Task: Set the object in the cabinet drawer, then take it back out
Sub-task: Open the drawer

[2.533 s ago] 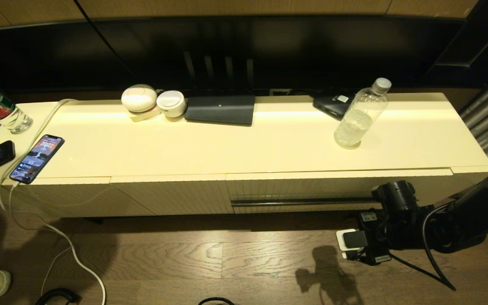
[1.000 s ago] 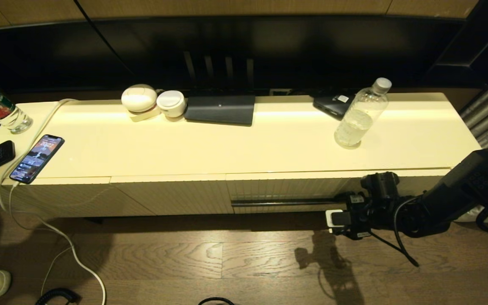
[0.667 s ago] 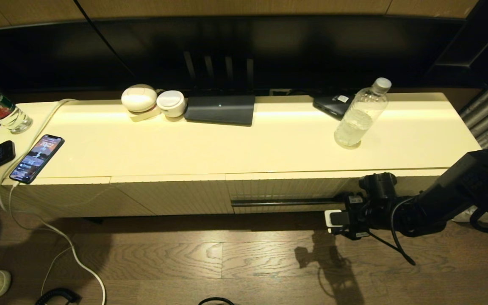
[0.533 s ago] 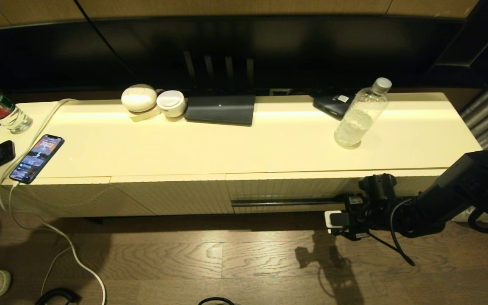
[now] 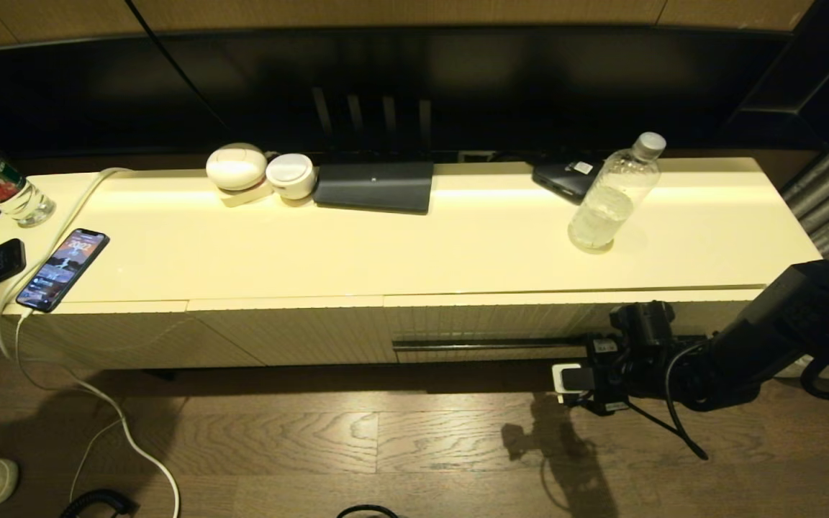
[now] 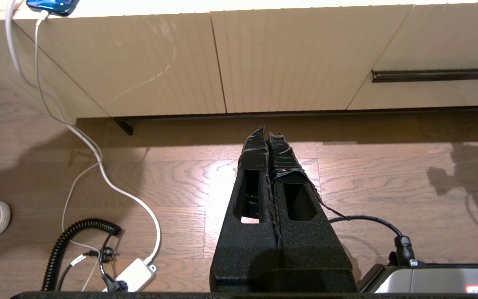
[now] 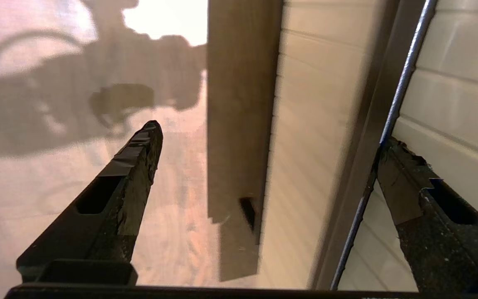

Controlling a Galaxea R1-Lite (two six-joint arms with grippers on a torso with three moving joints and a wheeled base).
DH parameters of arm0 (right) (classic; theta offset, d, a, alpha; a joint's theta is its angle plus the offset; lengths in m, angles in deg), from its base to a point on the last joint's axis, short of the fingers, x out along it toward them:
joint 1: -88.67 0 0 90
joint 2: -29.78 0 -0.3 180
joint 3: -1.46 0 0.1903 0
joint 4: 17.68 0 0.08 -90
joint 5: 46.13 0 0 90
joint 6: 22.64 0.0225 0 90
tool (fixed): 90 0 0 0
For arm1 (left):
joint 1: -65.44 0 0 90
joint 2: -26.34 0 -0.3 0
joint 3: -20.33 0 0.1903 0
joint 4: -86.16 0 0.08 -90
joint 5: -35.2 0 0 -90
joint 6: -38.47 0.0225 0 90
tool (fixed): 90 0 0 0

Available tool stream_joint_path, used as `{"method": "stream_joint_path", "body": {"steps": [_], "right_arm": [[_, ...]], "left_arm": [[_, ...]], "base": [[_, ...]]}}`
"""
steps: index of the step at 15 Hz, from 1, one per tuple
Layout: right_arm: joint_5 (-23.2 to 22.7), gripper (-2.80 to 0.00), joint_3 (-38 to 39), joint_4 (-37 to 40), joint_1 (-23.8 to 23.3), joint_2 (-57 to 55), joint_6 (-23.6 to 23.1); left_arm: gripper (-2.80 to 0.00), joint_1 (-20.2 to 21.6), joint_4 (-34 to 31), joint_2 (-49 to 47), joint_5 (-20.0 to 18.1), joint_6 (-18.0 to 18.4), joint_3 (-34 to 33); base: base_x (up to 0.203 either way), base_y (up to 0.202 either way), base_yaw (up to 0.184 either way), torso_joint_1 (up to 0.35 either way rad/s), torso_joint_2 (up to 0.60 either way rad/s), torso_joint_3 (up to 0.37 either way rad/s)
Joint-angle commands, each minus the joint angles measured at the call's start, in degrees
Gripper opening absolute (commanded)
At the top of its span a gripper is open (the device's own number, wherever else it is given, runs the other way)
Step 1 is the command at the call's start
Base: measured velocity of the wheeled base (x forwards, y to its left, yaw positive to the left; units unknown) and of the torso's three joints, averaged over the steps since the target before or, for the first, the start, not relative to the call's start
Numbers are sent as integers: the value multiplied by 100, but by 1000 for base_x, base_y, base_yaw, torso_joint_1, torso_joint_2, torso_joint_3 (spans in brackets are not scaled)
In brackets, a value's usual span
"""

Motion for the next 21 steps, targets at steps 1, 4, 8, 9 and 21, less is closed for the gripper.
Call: {"method": "stream_joint_path", "body": {"steps": [1,4,8,9,21], "right_arm": [[-20,0,260,67,15,-2,-58],[-42,0,398,146,24,24,-42],[-184,0,766,374,68,182,-62],[-221,0,813,449,87,213,-67],[-602,0,1802,834,153,2120,-26]], "left_arm": [[-280,0,4,0,5,0,-9],[-280,0,4,0,5,0,-9],[-280,0,4,0,5,0,-17],[-280,0,4,0,5,0,-17],[-280,0,4,0,-1,0,-17]], "base": [[0,0,0,0,0,0],[0,0,0,0,0,0],[0,0,0,0,0,0],[0,0,0,0,0,0],[0,0,0,0,0,0]]}}
